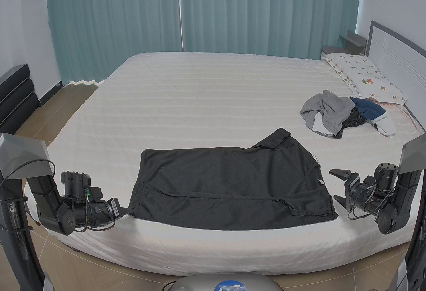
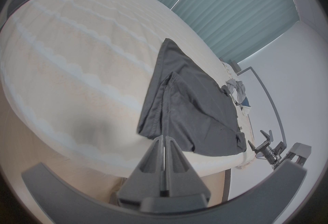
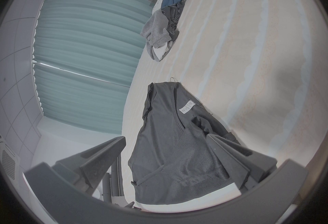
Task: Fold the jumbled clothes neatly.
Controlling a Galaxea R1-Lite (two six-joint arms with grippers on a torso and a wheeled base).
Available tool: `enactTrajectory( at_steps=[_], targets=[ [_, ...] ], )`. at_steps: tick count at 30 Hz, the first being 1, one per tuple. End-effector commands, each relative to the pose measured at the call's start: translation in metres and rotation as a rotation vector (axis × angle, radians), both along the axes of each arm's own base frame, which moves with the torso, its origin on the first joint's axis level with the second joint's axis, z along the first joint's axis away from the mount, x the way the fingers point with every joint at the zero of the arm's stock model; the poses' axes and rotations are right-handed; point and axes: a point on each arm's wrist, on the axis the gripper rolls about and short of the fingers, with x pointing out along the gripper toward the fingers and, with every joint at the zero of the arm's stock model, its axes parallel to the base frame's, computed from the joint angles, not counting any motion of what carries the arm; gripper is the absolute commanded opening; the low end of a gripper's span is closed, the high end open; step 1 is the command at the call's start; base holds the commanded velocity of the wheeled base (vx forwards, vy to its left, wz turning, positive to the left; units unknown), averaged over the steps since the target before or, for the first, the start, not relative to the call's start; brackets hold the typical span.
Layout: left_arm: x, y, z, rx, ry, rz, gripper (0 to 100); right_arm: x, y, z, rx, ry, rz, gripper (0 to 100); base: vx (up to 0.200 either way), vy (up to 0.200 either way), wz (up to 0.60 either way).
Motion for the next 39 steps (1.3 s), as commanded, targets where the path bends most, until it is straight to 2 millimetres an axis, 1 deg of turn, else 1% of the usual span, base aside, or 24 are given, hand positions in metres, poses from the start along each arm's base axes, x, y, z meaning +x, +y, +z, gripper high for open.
enactTrajectory(
  at_steps=[1, 6, 10, 15, 16, 20, 26, 30, 36, 37, 39],
  targets=[
    [-0.01, 0.008, -0.003, 0.019, 0.022, 0.008, 0, 0.0, -0.001, 0.002, 0.0, -0.018, -0.001, 100, 0.0, 0.0, 0.0],
    [-0.014, 0.009, -0.004, 0.029, 0.027, 0.002, 0, 0.0, -0.001, 0.002, -0.002, -0.018, -0.001, 100, 0.0, 0.0, 0.0],
    [-0.006, 0.01, -0.001, 0.019, 0.002, 0.019, 0, 0.0, -0.001, 0.002, -0.002, -0.017, 0.001, 100, 0.0, 0.0, 0.0],
    [-0.004, 0.009, 0.0, 0.004, 0.002, 0.026, 0, 0.0, 0.0, 0.001, -0.001, -0.012, 0.004, 100, 0.0, 0.0, 0.0],
    [-0.003, 0.008, 0.0, 0.004, 0.001, 0.025, 100, 0.0, 0.0, 0.001, -0.001, -0.011, 0.004, 100, 0.0, 0.0, 0.0],
    [0.0, 0.005, -0.001, -0.002, 0.003, 0.02, 100, -0.001, 0.001, 0.0, -0.001, -0.004, 0.007, 100, 0.0, 0.0, 0.0],
    [0.013, 0.0, 0.003, -0.026, -0.027, 0.025, 100, -0.001, 0.003, -0.001, 0.0, -0.001, 0.012, 100, 0.0, 0.0, 0.0],
    [0.02, -0.001, 0.002, -0.03, -0.038, 0.024, 100, -0.002, 0.003, -0.001, 0.0, 0.0, 0.012, 100, 0.0, 0.0, 0.0],
    [0.017, -0.006, -0.005, -0.004, -0.027, 0.001, 100, -0.002, 0.003, -0.002, 0.0, 0.002, 0.013, 100, 0.0, 0.0, 0.0],
    [0.017, -0.006, -0.005, 0.0, -0.033, -0.001, 0, -0.002, 0.003, -0.002, 0.0, 0.002, 0.012, 100, 0.0, 0.0, 0.0],
    [0.012, -0.006, -0.006, 0.006, -0.027, -0.004, 0, -0.002, 0.003, -0.002, 0.0, 0.002, 0.012, 100, 0.0, 0.0, 0.0]
  ],
)
